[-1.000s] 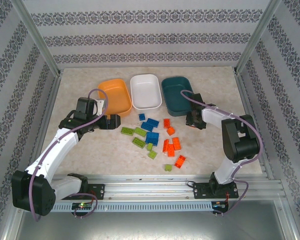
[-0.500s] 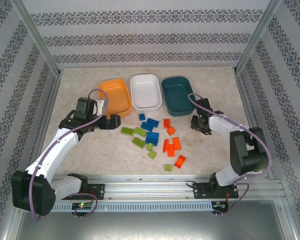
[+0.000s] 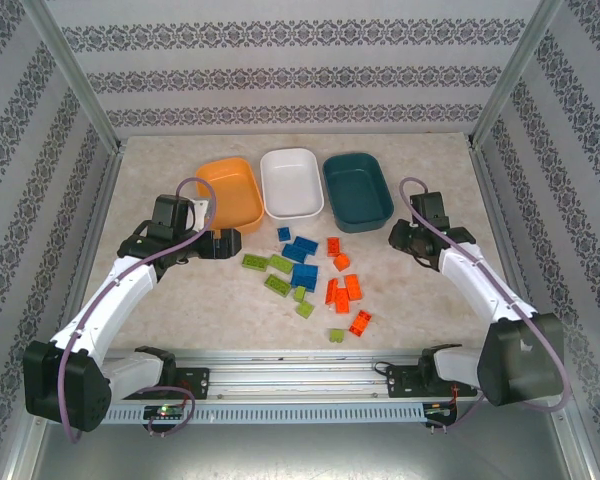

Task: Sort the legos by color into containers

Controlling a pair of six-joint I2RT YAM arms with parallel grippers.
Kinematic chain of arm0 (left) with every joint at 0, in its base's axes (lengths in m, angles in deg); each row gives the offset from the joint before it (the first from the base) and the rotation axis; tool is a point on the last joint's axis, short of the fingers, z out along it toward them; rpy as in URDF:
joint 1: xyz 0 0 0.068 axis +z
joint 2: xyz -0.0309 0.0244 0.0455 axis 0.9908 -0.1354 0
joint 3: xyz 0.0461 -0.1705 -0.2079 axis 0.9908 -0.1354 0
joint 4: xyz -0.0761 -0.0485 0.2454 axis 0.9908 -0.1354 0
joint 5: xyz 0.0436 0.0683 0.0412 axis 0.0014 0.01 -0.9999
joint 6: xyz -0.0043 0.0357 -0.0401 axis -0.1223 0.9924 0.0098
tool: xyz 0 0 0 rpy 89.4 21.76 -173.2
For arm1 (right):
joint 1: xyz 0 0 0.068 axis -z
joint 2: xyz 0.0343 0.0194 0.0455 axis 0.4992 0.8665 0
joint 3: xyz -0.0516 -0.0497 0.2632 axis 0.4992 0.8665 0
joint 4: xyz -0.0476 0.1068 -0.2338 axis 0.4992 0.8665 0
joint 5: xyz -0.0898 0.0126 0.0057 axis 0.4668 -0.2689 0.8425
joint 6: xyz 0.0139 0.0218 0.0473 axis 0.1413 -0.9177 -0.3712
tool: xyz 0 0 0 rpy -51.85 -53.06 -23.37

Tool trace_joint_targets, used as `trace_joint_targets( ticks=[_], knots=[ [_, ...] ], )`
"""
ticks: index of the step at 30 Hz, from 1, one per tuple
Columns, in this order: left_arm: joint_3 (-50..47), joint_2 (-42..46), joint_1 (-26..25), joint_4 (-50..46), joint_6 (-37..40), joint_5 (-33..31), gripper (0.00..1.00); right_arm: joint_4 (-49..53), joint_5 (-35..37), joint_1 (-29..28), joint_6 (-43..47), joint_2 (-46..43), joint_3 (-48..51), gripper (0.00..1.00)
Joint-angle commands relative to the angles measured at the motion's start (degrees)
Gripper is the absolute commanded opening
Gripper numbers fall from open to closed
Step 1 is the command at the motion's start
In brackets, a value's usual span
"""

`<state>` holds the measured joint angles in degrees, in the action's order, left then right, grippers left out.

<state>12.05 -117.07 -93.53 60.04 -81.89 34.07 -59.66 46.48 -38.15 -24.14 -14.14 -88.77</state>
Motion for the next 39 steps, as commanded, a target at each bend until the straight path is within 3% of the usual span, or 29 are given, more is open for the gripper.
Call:
trace_joint_targets(
  ticks=[1, 9, 18, 22, 27, 32, 39],
  knots=[
    [-0.6, 0.7, -0.2, -0.4, 0.0, 0.7, 1.00, 1.7, -2.9, -1.8, -0.6, 0.0, -5.4, 0.30],
    [-0.6, 0.3, -0.3, -0.3, 0.0, 2.3, 1.00, 2.3, -4.2, -7.5, 0.5, 18.0, -22.7, 0.30],
    [-0.4, -1.1, -0.3, -0.4, 0.5, 4.9, 1.00, 6.8, -3.3, -8.6, 3.1, 43.1, -43.7, 0.29],
    [-0.4, -1.5, -0.3, -0.2, 0.4, 5.4, 1.00, 9.2, -2.1, -8.3, 3.7, 48.4, -48.5, 0.38],
    [-0.3, -2.1, -0.3, -0.3, 0.3, 6.0, 1.00, 9.6, -1.6, -8.0, 4.5, 47.1, -48.3, 0.54],
    [-0.1, -2.5, -0.3, -0.3, 0.3, 6.3, 1.00, 9.6, -1.2, -7.7, 4.9, 38.8, -43.1, 0.59],
    [-0.8, -1.8, -0.4, 1.2, 0.4, 8.9, 1.00, 10.3, 0.2, -11.7, 2.9, 17.5, -22.3, 0.65]
  ],
)
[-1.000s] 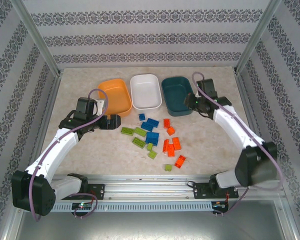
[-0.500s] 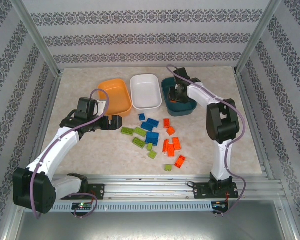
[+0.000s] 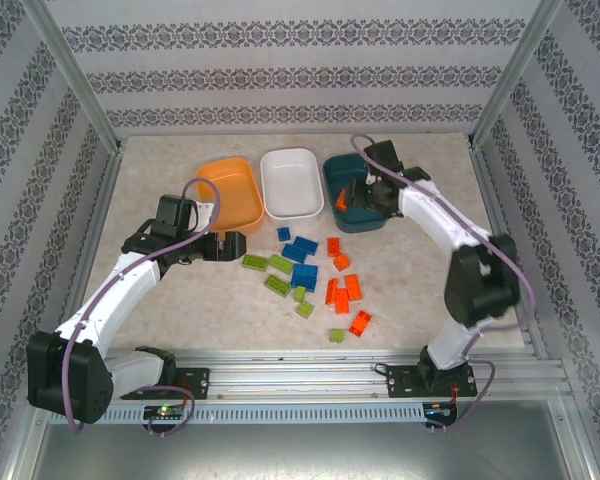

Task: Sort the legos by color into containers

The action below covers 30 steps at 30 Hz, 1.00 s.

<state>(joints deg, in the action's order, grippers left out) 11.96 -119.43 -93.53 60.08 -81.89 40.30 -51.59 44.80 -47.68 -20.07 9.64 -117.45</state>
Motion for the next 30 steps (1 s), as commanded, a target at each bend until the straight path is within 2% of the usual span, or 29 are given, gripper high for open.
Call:
trace_joint_targets(
  ticks=[1, 4, 6, 11, 16, 21, 30],
  knots=[
    [-1.0, 0.7, -0.4, 1.9, 0.4, 4.2, 1.00, 2.7, 2.4, -3.2, -1.9, -9.8, 10.5, 0.66],
    [-2.0, 0.9, -1.3, 4.6, 0.2, 9.4, 1.00, 4.3, 4.1, -7.1, -5.6, -18.4, 20.9, 0.67],
    [-2.2, 1.1, -2.7, 5.1, 0.6, 10.7, 1.00, 6.2, 5.5, -10.2, -8.6, -22.8, 26.4, 0.67],
    [-2.0, 1.1, -5.9, 3.2, 2.2, 8.5, 1.00, 10.6, 10.4, -20.8, -16.6, -29.5, 35.9, 0.71],
    [-1.9, 1.2, -6.5, 2.7, 2.2, 7.4, 1.00, 7.5, 10.3, -28.4, -24.6, -31.6, 42.7, 0.72],
    [-1.9, 1.1, -6.8, 2.3, 2.4, 6.5, 1.00, 2.4, 9.3, -30.6, -27.5, -29.8, 45.6, 0.70],
    [-1.7, 1.3, -7.0, 1.5, 2.9, 5.0, 1.00, -0.6, 9.6, -31.6, -27.9, -26.1, 45.9, 0.69]
  ],
)
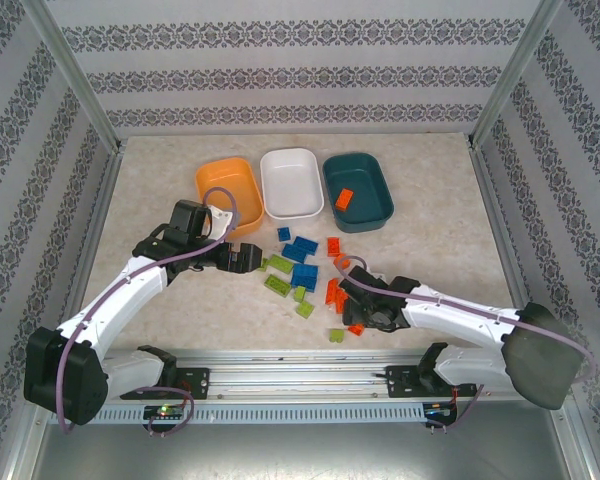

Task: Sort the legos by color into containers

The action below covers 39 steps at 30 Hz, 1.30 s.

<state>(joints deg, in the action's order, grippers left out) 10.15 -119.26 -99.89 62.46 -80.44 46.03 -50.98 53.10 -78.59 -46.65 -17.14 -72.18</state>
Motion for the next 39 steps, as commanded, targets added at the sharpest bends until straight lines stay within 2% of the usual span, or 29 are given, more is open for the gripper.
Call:
trace_joint_targets(
  ticks=[1, 9, 16, 24, 27, 32, 39],
  knots=[
    [0.1, 1.1, -0.6, -0.9, 1.4, -0.8, 1.00, -1.5, 1.3, -0.7, -1.3, 1.1, 0.6, 0.69],
    [0.3, 1.2, -0.6, -1.5, 1.6, -1.5, 1.00, -3.9, -0.2, -0.9, -1.9, 3.1, 2.1, 0.63],
    [0.5, 1.2, -0.6, -1.8, 1.7, -2.0, 1.00, 0.3, 2.3, -4.2, -5.3, 0.3, 2.7, 0.65],
    [0.6, 1.6, -0.7, -2.2, 1.6, -2.2, 1.00, 0.2, 2.4, -6.3, -7.1, 1.8, 3.4, 0.65],
    [0.5, 1.8, -0.7, -2.1, 1.6, -2.4, 1.00, -0.7, 2.2, -6.6, -7.5, 2.1, 3.8, 0.59],
    [0.7, 1.7, -0.7, -2.4, 1.5, -2.5, 1.00, -0.6, 2.7, -7.2, -8.2, 1.7, 3.3, 0.38],
    [1.0, 2.5, -0.7, -2.9, 1.5, -3.3, 1.00, 1.5, 5.1, -7.2, -8.3, -1.4, 2.3, 0.28]
  ],
)
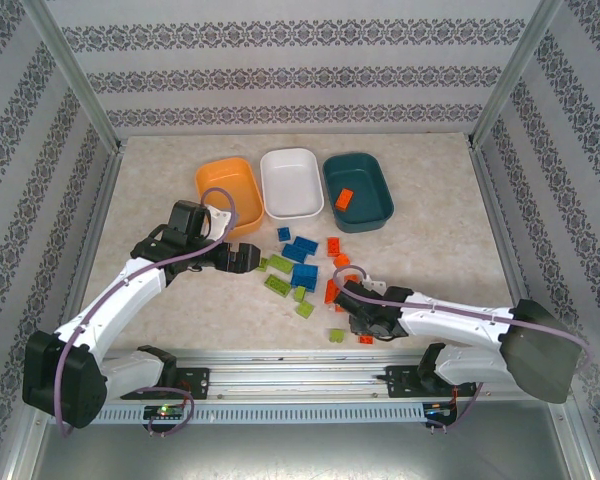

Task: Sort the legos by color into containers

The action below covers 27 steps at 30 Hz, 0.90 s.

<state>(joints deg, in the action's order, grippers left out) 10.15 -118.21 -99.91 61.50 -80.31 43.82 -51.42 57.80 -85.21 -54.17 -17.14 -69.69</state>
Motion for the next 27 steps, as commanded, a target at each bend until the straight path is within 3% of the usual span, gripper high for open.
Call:
trace_joint_targets(
  ticks=[1, 7, 19, 27],
  knots=[
    [0.9, 1.7, -0.7, -2.0, 1.4, -1.2, 1.00, 2.5, 1.0, -0.5, -0.6, -1.8, -0.6, 0.28],
    [1.0, 2.6, -0.7, -2.0, 1.2, -1.2, 1.00, 6.5, 2.5, 0.9, 2.2, -3.7, -5.4, 0.28],
    [1.2, 2.8, -0.6, -1.9, 1.3, -0.6, 1.00, 12.2, 2.3, 9.0, 12.5, -6.3, -17.9, 0.28],
    [0.9, 1.8, -0.7, -1.4, 0.7, 0.8, 1.00, 9.3, -3.1, 21.7, 23.0, 0.2, -28.3, 0.28]
  ],
)
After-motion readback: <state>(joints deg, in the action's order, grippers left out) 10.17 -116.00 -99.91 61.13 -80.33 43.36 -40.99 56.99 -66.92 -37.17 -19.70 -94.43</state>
